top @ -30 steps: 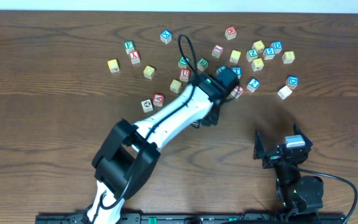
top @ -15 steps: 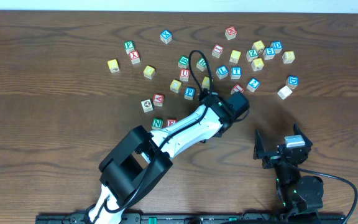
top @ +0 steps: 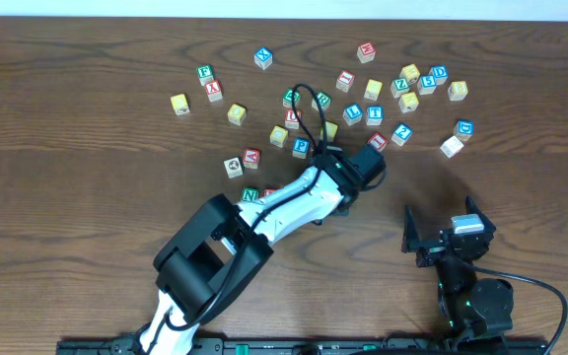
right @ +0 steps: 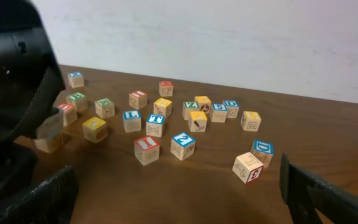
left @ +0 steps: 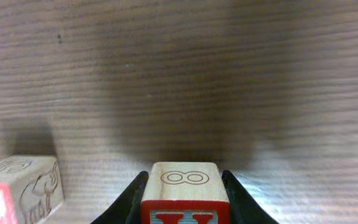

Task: Spell out NEURIPS
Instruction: 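Carry the U block to the right of the E block, then lower and adjust the U block beside the E block, still gripped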

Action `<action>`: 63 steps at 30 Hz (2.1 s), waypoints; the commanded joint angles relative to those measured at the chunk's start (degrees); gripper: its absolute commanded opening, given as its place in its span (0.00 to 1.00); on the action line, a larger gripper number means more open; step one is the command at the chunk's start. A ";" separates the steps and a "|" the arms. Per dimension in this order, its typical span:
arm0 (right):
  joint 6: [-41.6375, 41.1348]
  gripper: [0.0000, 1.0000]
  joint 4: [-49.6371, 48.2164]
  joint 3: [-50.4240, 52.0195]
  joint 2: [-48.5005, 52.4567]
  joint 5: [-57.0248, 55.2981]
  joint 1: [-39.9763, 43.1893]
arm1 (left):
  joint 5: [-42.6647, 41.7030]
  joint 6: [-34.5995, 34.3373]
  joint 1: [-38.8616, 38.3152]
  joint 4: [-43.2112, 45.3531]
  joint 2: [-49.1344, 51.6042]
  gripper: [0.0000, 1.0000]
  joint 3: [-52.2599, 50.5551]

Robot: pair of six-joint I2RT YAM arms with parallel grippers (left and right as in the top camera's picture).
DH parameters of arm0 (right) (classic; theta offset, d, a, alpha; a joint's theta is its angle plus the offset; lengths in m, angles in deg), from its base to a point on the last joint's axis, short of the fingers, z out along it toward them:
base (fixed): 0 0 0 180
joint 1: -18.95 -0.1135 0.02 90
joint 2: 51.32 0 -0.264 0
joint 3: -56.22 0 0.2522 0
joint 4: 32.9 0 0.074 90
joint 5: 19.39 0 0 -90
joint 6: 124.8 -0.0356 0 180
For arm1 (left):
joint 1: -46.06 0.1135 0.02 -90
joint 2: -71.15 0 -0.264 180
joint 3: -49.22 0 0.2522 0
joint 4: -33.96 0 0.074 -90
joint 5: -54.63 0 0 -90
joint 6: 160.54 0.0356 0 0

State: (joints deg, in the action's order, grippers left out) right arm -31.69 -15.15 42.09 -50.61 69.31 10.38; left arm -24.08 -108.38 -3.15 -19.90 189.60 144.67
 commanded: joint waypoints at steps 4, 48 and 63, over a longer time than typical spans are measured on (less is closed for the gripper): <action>-0.74 0.99 0.15 0.04 -0.22 -0.50 0.44 | -6.43 1.88 4.04 4.15 -2.97 0.08 -6.84; -0.72 0.99 0.15 0.04 -0.22 -0.50 0.44 | -7.74 3.34 4.31 6.34 -8.35 0.07 -10.19; -0.74 0.99 0.17 0.04 -0.22 -0.50 0.44 | -7.69 3.54 4.31 6.36 -8.55 0.07 -10.23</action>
State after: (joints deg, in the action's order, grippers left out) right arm -31.69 -15.15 42.09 -50.61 69.31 10.38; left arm -31.67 -105.39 1.16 -13.39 182.56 134.83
